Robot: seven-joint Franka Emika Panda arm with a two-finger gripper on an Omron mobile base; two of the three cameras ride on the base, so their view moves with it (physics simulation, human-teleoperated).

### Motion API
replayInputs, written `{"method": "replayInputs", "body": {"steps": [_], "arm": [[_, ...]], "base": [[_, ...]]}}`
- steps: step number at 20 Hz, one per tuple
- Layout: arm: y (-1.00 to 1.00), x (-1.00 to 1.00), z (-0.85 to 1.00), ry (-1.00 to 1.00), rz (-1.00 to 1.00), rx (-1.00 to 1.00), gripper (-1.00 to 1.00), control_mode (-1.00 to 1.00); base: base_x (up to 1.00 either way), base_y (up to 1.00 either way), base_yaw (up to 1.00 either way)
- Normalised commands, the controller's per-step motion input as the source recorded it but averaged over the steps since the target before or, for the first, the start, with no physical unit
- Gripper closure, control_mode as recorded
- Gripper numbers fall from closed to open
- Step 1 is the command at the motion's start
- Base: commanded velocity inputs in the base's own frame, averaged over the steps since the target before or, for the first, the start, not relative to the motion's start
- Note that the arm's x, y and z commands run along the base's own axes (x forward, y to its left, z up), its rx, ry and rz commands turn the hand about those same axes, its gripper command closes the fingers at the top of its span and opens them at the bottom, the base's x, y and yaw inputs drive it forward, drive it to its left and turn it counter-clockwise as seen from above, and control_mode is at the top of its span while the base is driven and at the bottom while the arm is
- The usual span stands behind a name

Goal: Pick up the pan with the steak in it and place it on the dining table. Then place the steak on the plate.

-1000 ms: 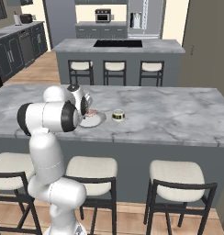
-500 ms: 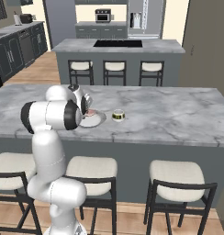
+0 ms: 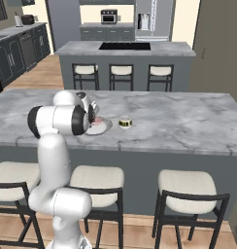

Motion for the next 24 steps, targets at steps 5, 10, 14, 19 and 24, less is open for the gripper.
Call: {"method": "replayInputs", "body": {"steps": [5,10,14,19,24], "arm": [[0.04,0.23,-0.22,0.0,-0.01,0.01,1.0,-1.0],[0.01,0.2,-0.22,0.0,-0.01,0.02,1.0,-1.0],[0.05,0.2,-0.2,0.0,-0.01,0.01,1.0,-1.0],[0.06,0.18,-0.16,0.0,-0.02,0.0,-1.0,-1.0],[0.01,0.13,-0.02,0.01,-0.02,0.0,-1.0,-1.0]], "base": [[0.0,0.0,0.0],[0.0,0.0,0.0],[0.0,0.0,0.0],[0.0,0.0,0.0],[0.0,0.0,0.0]]}}
